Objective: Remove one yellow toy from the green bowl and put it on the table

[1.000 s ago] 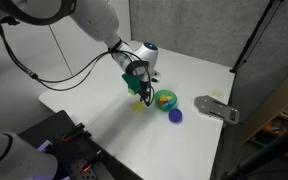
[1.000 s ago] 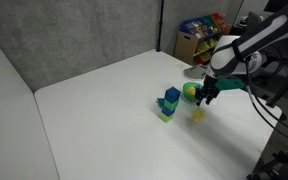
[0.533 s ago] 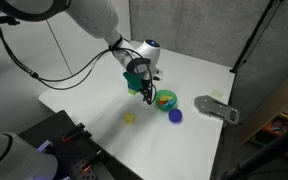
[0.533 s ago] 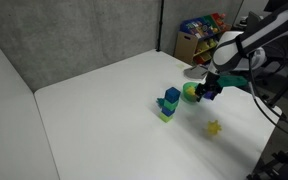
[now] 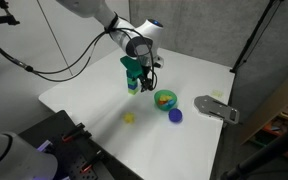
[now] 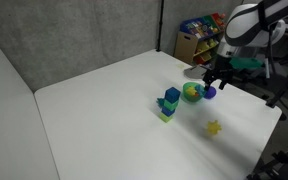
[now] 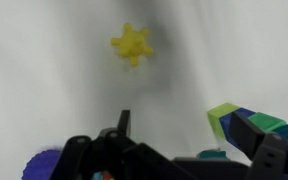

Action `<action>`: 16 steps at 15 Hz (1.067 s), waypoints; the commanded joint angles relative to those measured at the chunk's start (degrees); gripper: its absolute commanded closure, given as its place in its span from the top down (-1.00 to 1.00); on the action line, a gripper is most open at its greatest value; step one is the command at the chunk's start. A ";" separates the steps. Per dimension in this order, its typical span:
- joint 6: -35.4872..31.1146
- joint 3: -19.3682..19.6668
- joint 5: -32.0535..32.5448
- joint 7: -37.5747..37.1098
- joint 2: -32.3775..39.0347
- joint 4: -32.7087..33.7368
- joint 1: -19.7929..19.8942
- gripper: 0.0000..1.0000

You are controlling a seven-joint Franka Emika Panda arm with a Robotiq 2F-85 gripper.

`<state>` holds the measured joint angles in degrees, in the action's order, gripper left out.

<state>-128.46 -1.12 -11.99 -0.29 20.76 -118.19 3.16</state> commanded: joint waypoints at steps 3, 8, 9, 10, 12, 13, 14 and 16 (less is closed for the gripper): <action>7.42 2.03 6.09 -2.76 -12.16 -4.66 -1.30 1.00; 10.90 2.21 9.38 -2.44 -23.71 -9.07 -0.94 1.00; 11.65 2.18 9.82 -1.78 -26.58 -10.14 -0.88 1.00; 12.53 2.21 9.94 -0.88 -29.45 -10.99 -0.79 1.00; 14.05 2.20 11.28 -1.17 -34.53 -11.96 -0.65 1.00; 15.08 2.15 12.23 -1.66 -36.85 -12.04 -0.50 1.00; 16.23 2.04 13.18 -1.99 -38.80 -11.93 -0.35 1.00; 20.60 2.25 13.99 -1.54 -41.01 -9.64 -0.07 1.00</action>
<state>-112.49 0.61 0.44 -1.92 -15.57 -128.44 2.86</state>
